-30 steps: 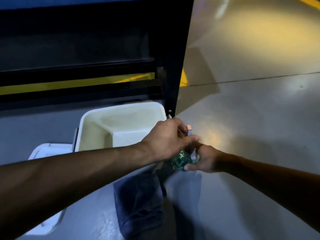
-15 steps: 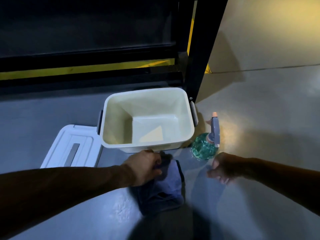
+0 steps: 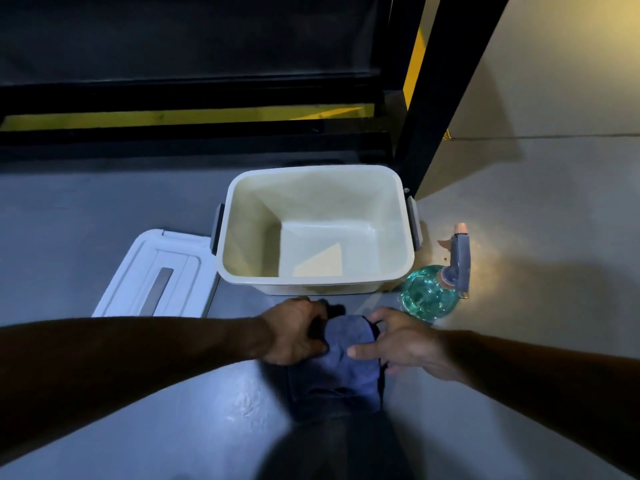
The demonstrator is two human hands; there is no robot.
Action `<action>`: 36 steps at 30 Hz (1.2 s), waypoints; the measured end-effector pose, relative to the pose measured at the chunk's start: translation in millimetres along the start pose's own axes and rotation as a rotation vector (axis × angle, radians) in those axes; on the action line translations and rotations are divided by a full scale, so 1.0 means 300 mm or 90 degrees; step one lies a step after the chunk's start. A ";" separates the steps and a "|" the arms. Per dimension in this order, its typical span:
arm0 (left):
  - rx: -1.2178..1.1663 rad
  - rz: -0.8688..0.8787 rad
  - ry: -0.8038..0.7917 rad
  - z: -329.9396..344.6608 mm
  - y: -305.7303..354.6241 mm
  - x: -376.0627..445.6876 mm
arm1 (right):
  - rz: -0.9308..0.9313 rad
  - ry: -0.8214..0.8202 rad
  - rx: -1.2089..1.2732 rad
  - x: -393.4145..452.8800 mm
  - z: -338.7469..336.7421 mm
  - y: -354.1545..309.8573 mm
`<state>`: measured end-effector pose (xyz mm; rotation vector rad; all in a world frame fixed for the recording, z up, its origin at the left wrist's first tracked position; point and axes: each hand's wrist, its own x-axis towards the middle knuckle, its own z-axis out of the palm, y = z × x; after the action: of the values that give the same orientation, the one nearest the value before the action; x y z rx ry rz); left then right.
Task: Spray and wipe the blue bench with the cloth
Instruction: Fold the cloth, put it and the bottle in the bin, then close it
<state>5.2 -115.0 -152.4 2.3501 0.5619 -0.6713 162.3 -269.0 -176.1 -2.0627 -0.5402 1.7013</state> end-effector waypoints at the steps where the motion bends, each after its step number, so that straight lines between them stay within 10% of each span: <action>1: -0.038 0.006 -0.002 -0.016 0.009 -0.013 | -0.002 -0.031 0.017 -0.008 -0.014 0.000; 13: -0.345 0.107 -0.016 -0.340 0.123 -0.281 | -0.181 -0.167 -0.082 -0.311 -0.142 -0.250; 25: -0.556 0.008 0.325 -0.642 -0.057 -0.136 | -0.249 0.057 0.194 -0.195 -0.199 -0.625; 31: -0.262 -0.010 0.359 -0.532 -0.196 0.059 | -0.114 0.088 0.109 0.090 -0.136 -0.604; 36: 0.209 0.017 0.196 -0.447 -0.208 0.113 | -0.053 0.097 -0.015 0.274 -0.064 -0.583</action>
<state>41.1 26.0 -109.3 2.7902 0.5866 -0.4128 189.7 -79.0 -145.9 -2.1338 -0.5905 1.4845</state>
